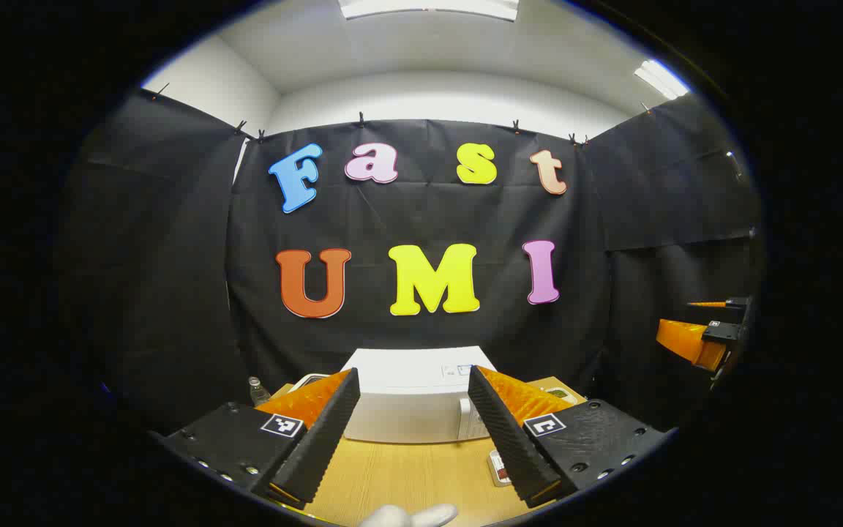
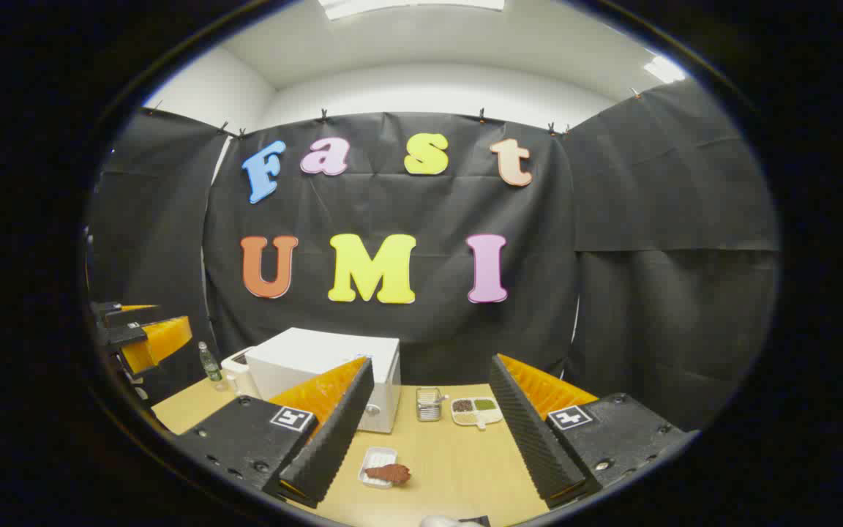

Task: Open the microwave oven with the left hand, put the food in, and close the microwave oven.

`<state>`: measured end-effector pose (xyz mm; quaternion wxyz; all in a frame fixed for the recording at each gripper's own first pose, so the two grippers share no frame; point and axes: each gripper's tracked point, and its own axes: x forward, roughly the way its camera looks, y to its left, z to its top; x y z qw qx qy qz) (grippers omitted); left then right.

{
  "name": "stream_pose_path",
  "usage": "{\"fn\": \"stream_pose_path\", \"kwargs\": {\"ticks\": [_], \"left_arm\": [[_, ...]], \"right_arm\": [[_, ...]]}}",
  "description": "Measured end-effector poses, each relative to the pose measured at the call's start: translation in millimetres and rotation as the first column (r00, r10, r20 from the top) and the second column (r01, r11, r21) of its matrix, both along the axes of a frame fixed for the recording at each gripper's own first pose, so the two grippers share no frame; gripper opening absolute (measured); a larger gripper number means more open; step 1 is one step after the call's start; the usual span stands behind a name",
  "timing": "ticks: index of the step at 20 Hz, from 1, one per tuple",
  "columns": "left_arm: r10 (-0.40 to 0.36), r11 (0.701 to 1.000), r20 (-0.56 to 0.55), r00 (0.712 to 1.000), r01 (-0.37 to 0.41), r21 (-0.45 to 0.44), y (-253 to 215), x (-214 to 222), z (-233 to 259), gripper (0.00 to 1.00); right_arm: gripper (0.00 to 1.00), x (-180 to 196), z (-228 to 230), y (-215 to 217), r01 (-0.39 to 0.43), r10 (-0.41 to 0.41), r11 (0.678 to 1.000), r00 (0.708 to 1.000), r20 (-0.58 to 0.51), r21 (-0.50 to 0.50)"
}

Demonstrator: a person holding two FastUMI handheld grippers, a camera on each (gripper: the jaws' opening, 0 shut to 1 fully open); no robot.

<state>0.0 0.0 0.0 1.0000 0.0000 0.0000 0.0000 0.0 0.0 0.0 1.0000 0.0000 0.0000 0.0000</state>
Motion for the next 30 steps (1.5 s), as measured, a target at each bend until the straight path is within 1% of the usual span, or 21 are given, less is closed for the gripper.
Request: {"fn": "stream_pose_path", "kwargs": {"ticks": [3, 4, 5, 8, 9, 10, 14, 17, 20, 21, 22, 23, 25, 27, 30], "left_arm": [[0.001, 1.0, -0.01, 1.0, -0.001, 0.0, 1.4, 4.4, -3.8, 0.85], [0.005, 1.0, -0.008, 1.0, -0.005, 0.0, 3.2, 6.1, -3.5, 0.85], [0.009, 1.0, -0.008, 1.0, -0.009, 0.0, 5.0, 7.6, -4.4, 0.94], [0.017, 1.0, 0.012, 1.0, -0.017, -0.002, 8.8, 9.8, -1.1, 0.94], [0.02, 1.0, 0.014, 1.0, -0.02, 0.002, 9.7, 11.2, -1.5, 0.94], [0.022, 1.0, 0.014, 1.0, -0.022, 0.008, 9.0, 11.2, -2.1, 0.94], [0.015, 1.0, 0.028, 1.0, -0.015, 0.026, 4.2, 15.9, -9.6, 0.94], [0.002, 0.999, 0.032, 0.999, -0.003, 0.036, -7.4, 26.5, -25.6, 0.94], [-0.03, 0.999, 0.039, 0.999, 0.029, 0.023, -26.0, 43.1, -53.1, 0.94], [-0.043, 0.999, 0.033, 0.999, 0.042, 0.021, -33.6, 48.4, -65.5, 0.94], [-0.054, 0.998, 0.021, 0.998, 0.054, 0.027, -41.7, 55.4, -78.2, 0.95], [-0.067, 0.997, 0.01, 0.998, 0.067, 0.028, -49.0, 61.2, -92.0, 0.94], [-0.102, 0.995, -0.023, 0.995, 0.102, 0.011, -67.5, 72.5, -119.2, 0.95], [-0.115, 0.993, -0.05, 0.992, 0.115, 0.012, -81.2, 87.8, -145.1, 0.94], [-0.133, 0.991, -0.08, 0.988, 0.135, 0.014, -100.0, 120.2, -185.9, 0.95]], "right_arm": [[0.93, 6.3, -2.3, 2.7, -0.001, 0.001, 1.0, 1.0, -0.005, 0.011], [1.0, 9.1, -3.1, 2.8, 0.0, 0.0, 1.0, 1.0, -0.007, 0.011], [0.93, 11.8, -3.4, 3.2, -0.001, 0.001, 1.0, 1.0, -0.009, 0.01], [0.93, 17.2, -5.6, 7.1, -0.009, 0.009, 1.0, 1.0, -0.011, 0.013], [1.0, 18.1, -6.1, 7.3, -0.008, 0.008, 1.0, 1.0, -0.015, 0.009], [0.93, 19.1, -7.5, 6.2, -0.005, 0.005, 1.0, 1.0, -0.016, 0.005], [0.93, 20.4, -7.5, 4.8, -0.007, 0.007, 1.0, 1.0, -0.017, 0.01], [0.93, 18.5, -3.7, 0.4, -0.007, 0.008, 1.0, 1.0, -0.01, 0.007], [0.93, 15.0, -0.9, -10.1, 0.004, -0.004, 1.0, 1.0, -0.018, 0.007], [1.0, 14.3, 3.2, -14.8, 0.012, -0.012, 1.0, 1.0, -0.018, 0.011], [1.0, 12.9, 4.5, -20.0, 0.02, -0.019, 1.0, 1.0, -0.021, 0.015], [0.93, 11.8, 6.4, -26.5, 0.029, -0.029, 0.999, 0.999, -0.022, 0.018], [0.93, 8.5, 8.5, -38.7, 0.055, -0.054, 0.998, 0.998, -0.033, 0.014], [0.93, 5.7, 10.2, -48.9, 0.081, -0.082, 0.997, 0.996, -0.039, -0.017], [0.93, 3.3, 4.8, -53.9, 0.088, -0.091, 0.995, 0.993, -0.069, -0.041]]}}
